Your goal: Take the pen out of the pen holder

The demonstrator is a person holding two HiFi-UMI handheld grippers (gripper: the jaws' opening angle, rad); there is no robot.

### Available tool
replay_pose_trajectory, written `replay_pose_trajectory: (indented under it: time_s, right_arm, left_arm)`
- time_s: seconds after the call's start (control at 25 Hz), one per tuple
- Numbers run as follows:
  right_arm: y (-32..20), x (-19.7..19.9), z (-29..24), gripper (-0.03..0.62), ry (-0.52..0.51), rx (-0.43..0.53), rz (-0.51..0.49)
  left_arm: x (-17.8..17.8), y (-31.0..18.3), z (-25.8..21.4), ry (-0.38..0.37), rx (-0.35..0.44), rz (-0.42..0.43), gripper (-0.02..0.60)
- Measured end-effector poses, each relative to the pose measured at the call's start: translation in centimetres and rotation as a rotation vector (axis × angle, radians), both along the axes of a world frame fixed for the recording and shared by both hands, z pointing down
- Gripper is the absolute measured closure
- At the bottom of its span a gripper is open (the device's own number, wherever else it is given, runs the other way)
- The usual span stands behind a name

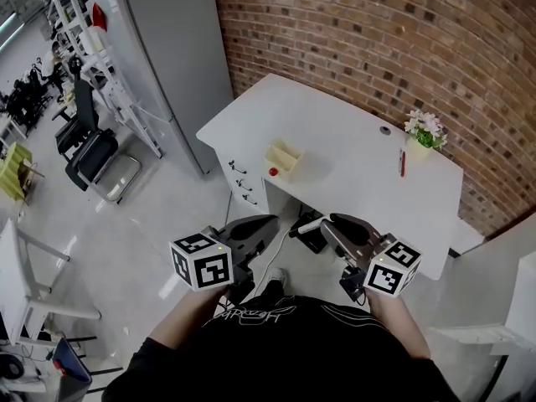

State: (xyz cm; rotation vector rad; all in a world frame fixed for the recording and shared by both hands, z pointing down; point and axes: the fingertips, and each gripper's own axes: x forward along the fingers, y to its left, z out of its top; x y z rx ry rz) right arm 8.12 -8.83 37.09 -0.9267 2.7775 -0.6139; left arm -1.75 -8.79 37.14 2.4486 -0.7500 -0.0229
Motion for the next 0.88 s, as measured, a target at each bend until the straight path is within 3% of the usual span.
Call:
replay_pose_trajectory:
  time_s: [0.88]
  right_arm:
    - [3.0,2.1,-1.0,0.523,-0.031,0.045,0.037]
  left_arm:
    - [1.8,3.0,-1.3,-0.018,0.071,0.012,0.578]
